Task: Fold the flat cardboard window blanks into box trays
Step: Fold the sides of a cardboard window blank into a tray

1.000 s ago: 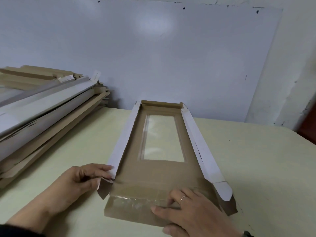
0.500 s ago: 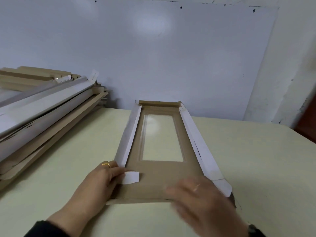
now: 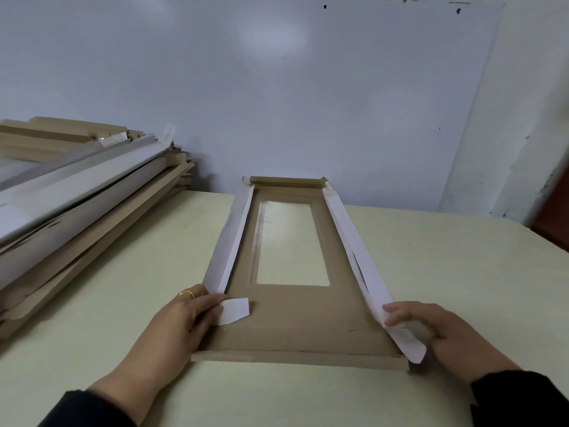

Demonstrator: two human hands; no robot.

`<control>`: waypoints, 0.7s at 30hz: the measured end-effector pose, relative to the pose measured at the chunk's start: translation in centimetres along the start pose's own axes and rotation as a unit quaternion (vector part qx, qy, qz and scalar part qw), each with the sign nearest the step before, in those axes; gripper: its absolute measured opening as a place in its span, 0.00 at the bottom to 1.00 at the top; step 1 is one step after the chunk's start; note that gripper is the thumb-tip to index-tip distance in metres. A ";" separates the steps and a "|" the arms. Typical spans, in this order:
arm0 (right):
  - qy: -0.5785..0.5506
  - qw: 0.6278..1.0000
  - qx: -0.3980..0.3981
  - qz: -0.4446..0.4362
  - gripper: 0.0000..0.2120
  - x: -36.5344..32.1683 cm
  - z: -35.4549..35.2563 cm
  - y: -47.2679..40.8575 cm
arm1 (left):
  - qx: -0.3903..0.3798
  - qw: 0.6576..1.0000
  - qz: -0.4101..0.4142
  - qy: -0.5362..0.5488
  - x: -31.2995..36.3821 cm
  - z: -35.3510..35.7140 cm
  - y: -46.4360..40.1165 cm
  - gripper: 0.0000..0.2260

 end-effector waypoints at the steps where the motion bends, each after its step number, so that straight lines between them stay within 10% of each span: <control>1: -0.025 1.000 -0.006 0.017 0.35 0.2 0.0 0.1 | -0.001 1.000 -0.001 0.004 0.0 0.0 0.0 0.12; 15: -0.096 0.991 0.079 0.045 0.13 -1.1 -0.5 -0.1 | -0.032 0.997 -0.019 0.063 0.1 -0.1 0.1 0.18; 21: 0.101 0.970 0.178 -0.134 0.12 -5.2 1.3 -0.1 | -0.015 0.998 -0.011 0.062 0.6 -0.4 0.2 0.20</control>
Point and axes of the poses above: each hand's wrist, its own y-axis away from the middle knuckle, its own z-axis out of the palm, x = y × z, the point moved 6 cm from there along -y, towards the middle knuckle, and after that the axes turned 6 degrees about x, right-handed, at the moved point
